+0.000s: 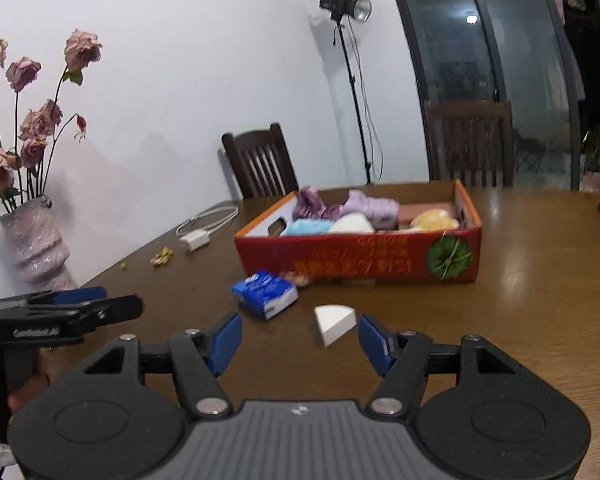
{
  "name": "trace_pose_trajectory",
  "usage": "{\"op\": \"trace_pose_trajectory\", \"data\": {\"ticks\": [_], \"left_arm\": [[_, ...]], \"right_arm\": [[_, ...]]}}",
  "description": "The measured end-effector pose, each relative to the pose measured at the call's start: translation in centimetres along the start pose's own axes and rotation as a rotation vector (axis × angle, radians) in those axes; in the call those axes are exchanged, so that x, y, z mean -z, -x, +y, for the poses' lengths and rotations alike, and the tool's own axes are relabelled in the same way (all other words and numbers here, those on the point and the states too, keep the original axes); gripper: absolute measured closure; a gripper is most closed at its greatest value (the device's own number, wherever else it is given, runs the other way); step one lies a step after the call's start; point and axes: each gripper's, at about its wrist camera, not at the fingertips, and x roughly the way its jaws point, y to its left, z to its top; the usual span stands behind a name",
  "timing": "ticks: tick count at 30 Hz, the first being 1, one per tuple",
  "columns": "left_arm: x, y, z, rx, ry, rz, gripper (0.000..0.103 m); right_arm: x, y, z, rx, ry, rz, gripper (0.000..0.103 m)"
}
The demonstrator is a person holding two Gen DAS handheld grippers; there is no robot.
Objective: Organize soft objects
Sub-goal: 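Withdraw the open right gripper from the box toward the blue carton, then grasp the blue tissue carton with the right gripper and lift it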
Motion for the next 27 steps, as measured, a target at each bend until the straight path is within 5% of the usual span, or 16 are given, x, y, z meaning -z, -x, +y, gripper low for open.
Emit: {"op": "trace_pose_trajectory", "data": {"ticks": [3, 10, 18, 21, 27], "left_arm": [[-0.2, -1.6, 0.6, 0.01, 0.027, 0.006, 0.009], [-1.3, -8.8, 3.1, 0.042, 0.067, 0.102, 0.033], [-2.0, -16.9, 5.8, 0.122, 0.211, 0.226, 0.056], [-1.8, -17.7, 6.2, 0.198, 0.246, 0.246, 0.063], [-0.5, -15.4, 5.2, 0.193, 0.294, 0.286, 0.067]], "right_arm": [[0.1, -1.4, 0.5, -0.009, -0.002, 0.008, 0.053], [-0.1, -7.3, 0.0, -0.028, -0.092, 0.076, 0.074], [-1.7, -15.8, -0.3, -0.082, -0.192, 0.145, 0.075], [-2.1, -17.8, -0.3, -0.091, -0.21, 0.161, 0.075], [-2.0, -19.1, -0.2, -0.117, -0.223, 0.201, 0.075]]}}
